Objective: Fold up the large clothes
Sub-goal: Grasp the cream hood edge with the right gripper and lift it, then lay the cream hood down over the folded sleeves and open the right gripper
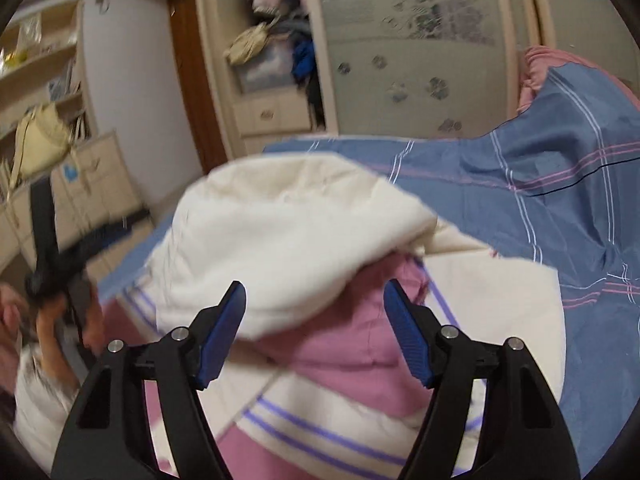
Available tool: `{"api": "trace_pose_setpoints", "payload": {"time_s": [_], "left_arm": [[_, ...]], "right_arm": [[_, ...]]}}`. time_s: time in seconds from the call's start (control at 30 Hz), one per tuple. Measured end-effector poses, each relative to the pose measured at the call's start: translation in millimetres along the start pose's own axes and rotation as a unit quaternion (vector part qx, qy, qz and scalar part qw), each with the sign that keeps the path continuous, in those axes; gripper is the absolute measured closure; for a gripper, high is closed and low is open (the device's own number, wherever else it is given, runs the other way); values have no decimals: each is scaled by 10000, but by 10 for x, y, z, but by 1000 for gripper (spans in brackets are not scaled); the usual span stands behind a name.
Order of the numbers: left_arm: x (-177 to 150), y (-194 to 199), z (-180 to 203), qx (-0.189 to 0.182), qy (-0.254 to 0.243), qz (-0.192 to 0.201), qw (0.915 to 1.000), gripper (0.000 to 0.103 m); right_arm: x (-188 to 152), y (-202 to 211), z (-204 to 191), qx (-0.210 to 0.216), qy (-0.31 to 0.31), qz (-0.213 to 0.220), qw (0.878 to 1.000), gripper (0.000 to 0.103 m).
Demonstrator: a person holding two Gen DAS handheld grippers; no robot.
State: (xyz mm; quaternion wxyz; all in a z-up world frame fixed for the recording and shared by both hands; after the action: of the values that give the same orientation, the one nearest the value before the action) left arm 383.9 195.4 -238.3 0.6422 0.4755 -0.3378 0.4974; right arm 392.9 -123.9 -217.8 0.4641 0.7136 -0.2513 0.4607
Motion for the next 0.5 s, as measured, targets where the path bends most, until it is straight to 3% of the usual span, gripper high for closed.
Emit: {"api": "trace_pose_setpoints", "payload": {"time_s": [0.13, 0.2, 0.27, 0.3, 0.4, 0.5], "left_arm": [[-223, -94, 526, -380, -929, -286, 9945, 23], [-294, -152, 551, -416, -908, -464, 9939, 23], [-286, -192, 466, -490, -609, -557, 9954, 23], [-280, -211, 426, -499, -470, -595, 9959, 23], [-316, -260, 309, -555, -290, -846, 9944, 23], [-463, -361, 336, -420, -485, -1260, 9899, 23]], "right_arm": [[162, -286, -117, 240, -167, -10, 9996, 40], [-6, -640, -126, 77, -148, -702, 9974, 40], [-407, -962, -131, 8, -143, -1619, 9867, 40], [-607, -1077, -121, -74, -69, -1835, 9830, 40], [-710, -1006, -201, -94, 342, -1720, 9844, 39], [-415, -800, -204, 137, 110, -1545, 9878, 40]]}}
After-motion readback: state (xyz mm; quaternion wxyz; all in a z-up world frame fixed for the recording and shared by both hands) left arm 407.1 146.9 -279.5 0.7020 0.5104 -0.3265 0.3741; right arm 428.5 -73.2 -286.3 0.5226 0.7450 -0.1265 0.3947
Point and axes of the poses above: each gripper's, at about its wrist camera, not at the fingertips, and y roughly against the way its jaws point, z to its right, x to its top, the point moved 4 cm from there along -y, roughly the way its jaws point, and after that the axes turned 7 degrees about z, right-handed, at the moved point
